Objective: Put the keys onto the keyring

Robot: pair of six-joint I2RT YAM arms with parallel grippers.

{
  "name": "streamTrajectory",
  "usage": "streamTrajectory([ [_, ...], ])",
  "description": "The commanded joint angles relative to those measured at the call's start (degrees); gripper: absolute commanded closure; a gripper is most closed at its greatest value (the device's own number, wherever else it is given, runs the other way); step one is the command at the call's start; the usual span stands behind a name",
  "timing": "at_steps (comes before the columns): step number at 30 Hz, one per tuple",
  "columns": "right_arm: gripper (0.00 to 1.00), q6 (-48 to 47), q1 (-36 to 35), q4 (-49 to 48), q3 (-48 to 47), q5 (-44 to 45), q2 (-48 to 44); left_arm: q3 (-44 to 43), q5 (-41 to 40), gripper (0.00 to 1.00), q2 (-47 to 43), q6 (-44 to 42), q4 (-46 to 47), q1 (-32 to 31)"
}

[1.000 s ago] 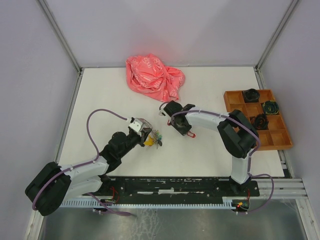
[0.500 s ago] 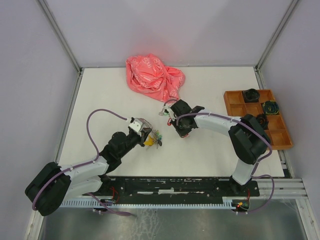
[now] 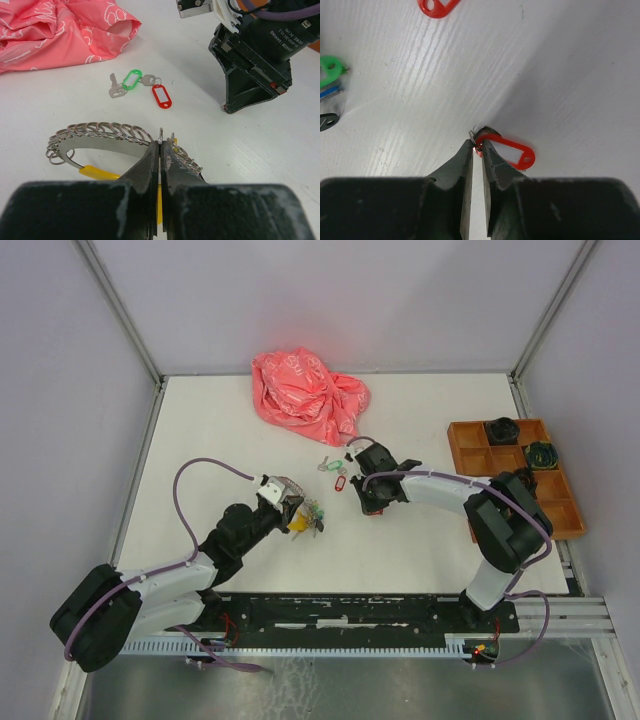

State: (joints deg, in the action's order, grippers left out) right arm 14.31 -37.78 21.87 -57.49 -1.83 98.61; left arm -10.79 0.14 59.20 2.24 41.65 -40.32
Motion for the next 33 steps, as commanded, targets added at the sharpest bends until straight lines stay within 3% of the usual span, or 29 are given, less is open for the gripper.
streamTrajectory([
  [1, 0.78, 1.3, 0.2, 0.6, -1.3, 2.0, -1.6, -1.3, 0.0, 0.97, -1.0, -0.3, 3.6, 0.0],
  [10, 0.69, 1.3, 0.2, 3.8, -4.5, 0.3, -0.7, -1.4, 0.1, 0.97, -0.9, -0.3, 3.6, 0.0],
  [33, 0.63, -13.0, 0.2, 19.3, -18.6, -3.0, 8.6, -1.8, 0.7, 0.97, -0.2, -0.4, 3.4, 0.0],
])
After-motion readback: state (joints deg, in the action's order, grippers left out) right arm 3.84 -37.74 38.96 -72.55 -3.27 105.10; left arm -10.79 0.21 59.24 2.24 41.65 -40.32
